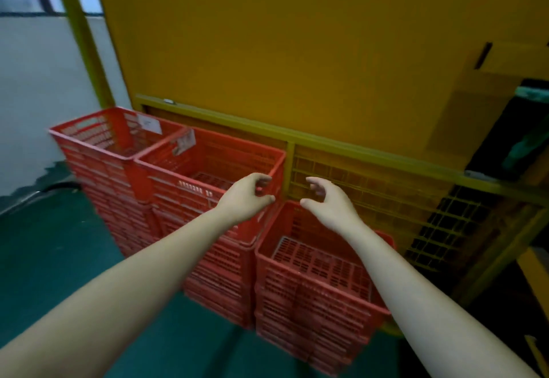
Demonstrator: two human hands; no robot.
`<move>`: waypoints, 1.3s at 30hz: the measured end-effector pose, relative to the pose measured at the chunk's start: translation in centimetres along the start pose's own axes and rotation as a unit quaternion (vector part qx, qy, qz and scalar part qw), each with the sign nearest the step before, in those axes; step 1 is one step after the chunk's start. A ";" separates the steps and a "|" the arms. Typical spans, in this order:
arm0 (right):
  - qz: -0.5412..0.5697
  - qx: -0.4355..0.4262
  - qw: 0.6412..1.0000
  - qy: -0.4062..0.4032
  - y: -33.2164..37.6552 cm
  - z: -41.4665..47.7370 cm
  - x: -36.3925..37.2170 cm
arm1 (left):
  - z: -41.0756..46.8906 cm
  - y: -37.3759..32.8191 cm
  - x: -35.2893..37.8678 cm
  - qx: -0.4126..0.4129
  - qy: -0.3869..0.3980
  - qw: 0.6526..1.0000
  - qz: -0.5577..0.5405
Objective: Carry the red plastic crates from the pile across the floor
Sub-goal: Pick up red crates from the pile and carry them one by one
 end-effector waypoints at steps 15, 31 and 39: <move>0.024 -0.249 0.941 0.230 16.2 -4.0 10.1 | -22.2 4.6 -13.0 -0.217 -0.303 0.927 -0.045; 0.065 -0.479 0.752 0.448 40.2 -33.5 32.1 | -63.5 7.4 -24.6 -0.431 -0.543 0.720 0.025; 0.107 -0.545 0.653 0.515 49.7 -54.1 39.3 | -85.6 6.7 -28.3 -0.503 -0.588 0.631 0.058</move>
Point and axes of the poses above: each hand's wrist, its own z-axis towards the middle knuckle, its own x-axis out of the palm, y = z × x, the point moved 4 cm from there along z, towards the middle knuckle, and after that the axes turned 1 degree about -x, right-handed, at the moved point
